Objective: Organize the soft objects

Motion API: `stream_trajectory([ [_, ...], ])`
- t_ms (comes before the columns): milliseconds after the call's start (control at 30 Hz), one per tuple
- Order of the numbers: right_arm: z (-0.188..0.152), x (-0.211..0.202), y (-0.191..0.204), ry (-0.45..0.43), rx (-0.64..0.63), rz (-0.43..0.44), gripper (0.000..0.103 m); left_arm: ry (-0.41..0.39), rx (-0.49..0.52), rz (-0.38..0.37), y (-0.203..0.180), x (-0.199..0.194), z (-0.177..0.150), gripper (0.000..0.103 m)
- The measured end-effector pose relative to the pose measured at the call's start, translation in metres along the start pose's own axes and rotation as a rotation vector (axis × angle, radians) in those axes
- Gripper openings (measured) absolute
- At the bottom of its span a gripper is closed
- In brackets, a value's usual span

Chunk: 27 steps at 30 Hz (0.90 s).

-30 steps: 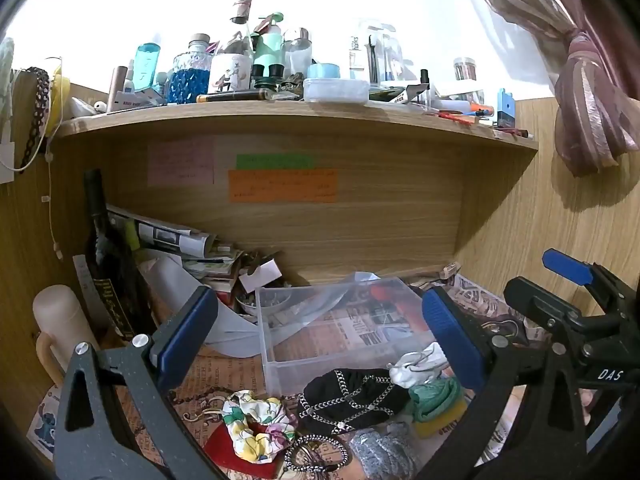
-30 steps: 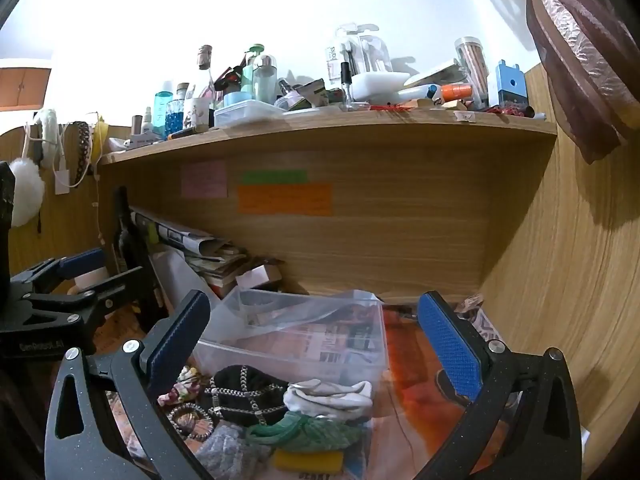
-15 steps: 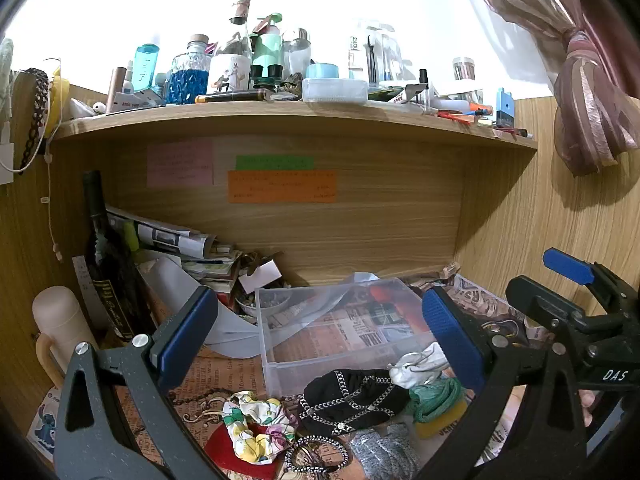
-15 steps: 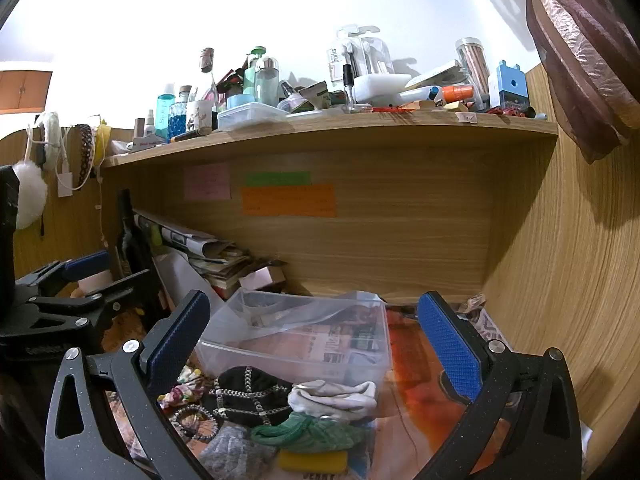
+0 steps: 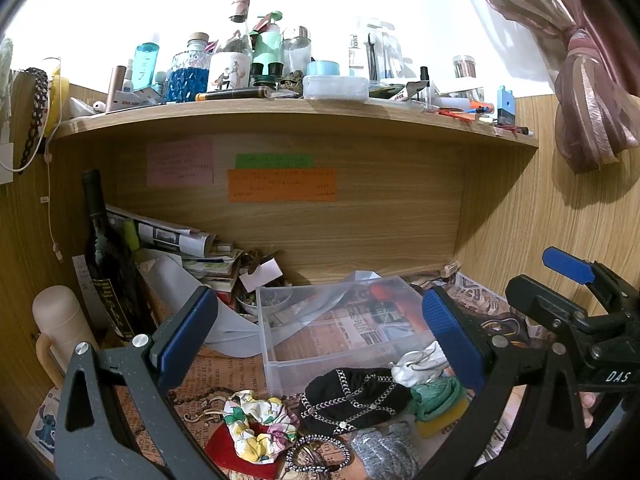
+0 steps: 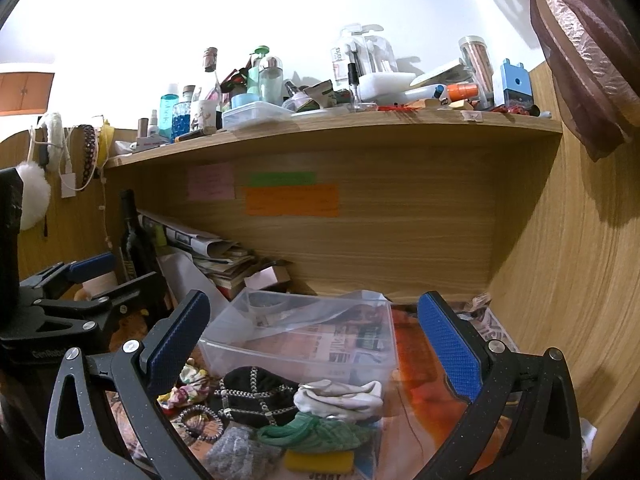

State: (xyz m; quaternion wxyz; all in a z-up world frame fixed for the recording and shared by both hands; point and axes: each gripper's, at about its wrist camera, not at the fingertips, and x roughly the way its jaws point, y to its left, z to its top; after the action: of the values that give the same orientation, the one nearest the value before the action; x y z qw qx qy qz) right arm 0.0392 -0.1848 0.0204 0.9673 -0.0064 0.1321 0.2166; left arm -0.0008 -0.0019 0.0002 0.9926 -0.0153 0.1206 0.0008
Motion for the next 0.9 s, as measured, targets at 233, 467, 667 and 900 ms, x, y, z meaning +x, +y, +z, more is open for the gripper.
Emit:
stream_trajectory([
  [233,-0.0005,0.0005,0.0011,-0.004,0.001,0.005,0.103,0.000,-0.003,0.004,0.0036,0.0014,-0.0028,0.103],
  [467,-0.0007,-0.0001,0.0030,-0.010,-0.001,0.006,0.103,0.000,-0.003,0.003,0.0048,0.0016,-0.0026,0.103],
  [667,-0.0003,-0.0014,0.0034,-0.014,-0.002,0.008,0.103,-0.001,-0.001,-0.001,0.0074,0.0007,-0.0016,0.103],
  [900,0.0004,-0.0021,0.0039,-0.016,-0.002,0.008,0.103,0.000,0.003,-0.004,0.0062,0.0009,-0.0002,0.103],
])
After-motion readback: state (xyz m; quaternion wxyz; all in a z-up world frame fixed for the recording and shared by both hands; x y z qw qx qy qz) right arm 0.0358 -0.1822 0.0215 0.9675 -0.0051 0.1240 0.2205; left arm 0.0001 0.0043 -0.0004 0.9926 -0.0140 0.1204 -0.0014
